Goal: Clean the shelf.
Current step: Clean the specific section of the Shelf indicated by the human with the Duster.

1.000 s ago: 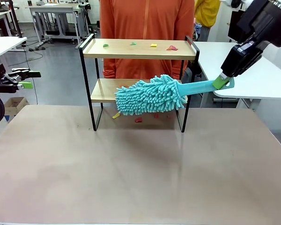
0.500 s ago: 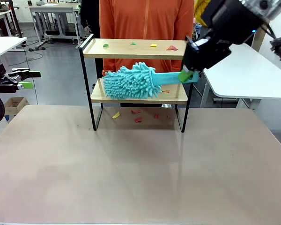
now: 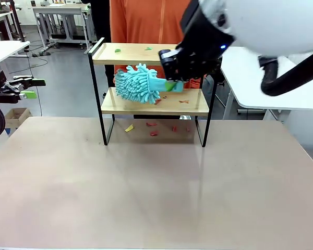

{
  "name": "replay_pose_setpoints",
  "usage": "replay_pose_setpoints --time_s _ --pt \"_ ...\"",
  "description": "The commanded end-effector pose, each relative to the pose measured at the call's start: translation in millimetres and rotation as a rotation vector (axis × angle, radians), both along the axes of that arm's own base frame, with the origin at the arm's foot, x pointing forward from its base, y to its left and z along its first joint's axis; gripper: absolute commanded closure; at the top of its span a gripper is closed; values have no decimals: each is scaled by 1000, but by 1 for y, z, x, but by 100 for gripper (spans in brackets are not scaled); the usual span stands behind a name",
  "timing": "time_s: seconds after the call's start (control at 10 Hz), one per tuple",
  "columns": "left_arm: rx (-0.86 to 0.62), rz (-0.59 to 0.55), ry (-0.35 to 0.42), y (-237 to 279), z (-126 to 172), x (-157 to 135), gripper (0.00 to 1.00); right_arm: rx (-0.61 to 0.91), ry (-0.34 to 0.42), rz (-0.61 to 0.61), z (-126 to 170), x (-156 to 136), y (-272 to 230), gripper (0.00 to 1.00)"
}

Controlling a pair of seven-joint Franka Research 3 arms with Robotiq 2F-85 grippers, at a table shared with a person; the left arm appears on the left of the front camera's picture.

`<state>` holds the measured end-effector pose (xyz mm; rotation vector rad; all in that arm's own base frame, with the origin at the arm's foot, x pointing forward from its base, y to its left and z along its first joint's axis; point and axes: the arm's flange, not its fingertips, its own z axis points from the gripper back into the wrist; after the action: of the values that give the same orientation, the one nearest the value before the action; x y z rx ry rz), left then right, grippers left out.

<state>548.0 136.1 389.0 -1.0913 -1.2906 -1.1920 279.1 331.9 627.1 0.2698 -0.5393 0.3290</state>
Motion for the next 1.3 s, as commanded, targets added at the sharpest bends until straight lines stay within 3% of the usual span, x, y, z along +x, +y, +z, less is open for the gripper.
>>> replay_pose_setpoints --time_s 0.0,0.3,0.4,0.8,1.2 --pt "-5 -3 -17 0 2 -2 0 -17 -49 -113 2 12 29 86" --pt "-5 -3 -17 0 2 -2 0 19 -120 -193 -8 19 57 86" --pt "-5 -3 -17 0 2 -2 0 -17 -49 -97 -8 8 35 86" --pt "-5 -3 -17 0 2 -2 0 -11 -45 -118 -11 10 42 86" --pt "-5 -3 -17 0 2 -2 0 -52 -168 -310 -18 7 115 86"
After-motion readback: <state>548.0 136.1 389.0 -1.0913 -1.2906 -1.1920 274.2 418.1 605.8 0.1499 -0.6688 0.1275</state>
